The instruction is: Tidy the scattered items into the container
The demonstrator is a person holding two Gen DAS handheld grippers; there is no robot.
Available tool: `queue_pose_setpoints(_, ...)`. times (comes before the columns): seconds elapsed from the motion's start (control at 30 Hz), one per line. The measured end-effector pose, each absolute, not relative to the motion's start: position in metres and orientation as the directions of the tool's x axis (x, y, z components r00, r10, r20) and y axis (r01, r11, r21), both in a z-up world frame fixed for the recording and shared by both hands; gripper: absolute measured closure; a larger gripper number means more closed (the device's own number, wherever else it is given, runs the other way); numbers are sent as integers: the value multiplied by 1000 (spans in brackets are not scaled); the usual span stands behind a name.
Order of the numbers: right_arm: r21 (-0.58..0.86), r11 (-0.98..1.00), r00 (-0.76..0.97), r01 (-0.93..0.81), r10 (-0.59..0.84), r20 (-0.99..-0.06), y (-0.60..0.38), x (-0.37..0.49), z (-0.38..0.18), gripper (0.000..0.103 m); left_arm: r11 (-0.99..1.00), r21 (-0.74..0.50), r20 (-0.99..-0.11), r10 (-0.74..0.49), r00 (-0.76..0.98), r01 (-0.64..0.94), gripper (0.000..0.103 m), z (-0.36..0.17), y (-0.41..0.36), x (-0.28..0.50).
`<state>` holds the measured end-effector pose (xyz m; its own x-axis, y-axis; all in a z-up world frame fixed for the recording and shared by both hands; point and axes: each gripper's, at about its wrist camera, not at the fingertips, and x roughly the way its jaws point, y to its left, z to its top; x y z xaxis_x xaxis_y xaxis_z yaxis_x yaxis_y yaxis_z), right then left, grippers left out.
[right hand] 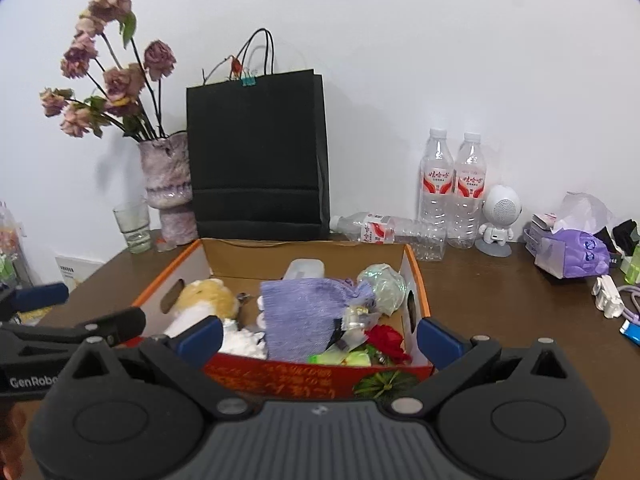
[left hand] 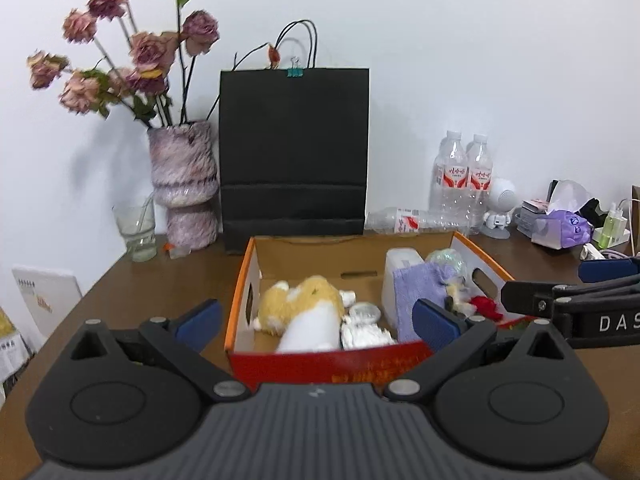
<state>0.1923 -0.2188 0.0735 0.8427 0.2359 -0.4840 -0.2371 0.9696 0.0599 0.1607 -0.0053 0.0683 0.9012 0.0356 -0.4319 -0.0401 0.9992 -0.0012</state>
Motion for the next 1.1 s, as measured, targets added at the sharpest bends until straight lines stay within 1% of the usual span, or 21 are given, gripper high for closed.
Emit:
queue_pose_setpoints(0.13,63,971,842,-230,231,-488,-217,174,78,0,998,-28,-444,37,895,-56,0,74,-4,145)
queue_pose_setpoints(0.47,75,972,845,-225,233,-481,-220,140,87,0,997,-21,-445,55,894,-72,0,82,-9,114)
queue_pose_setpoints(1.1,73,972,847,-222,229,-480,-223,126,90,0,997,-16,-452,64,890,-80,0,82,-13,103)
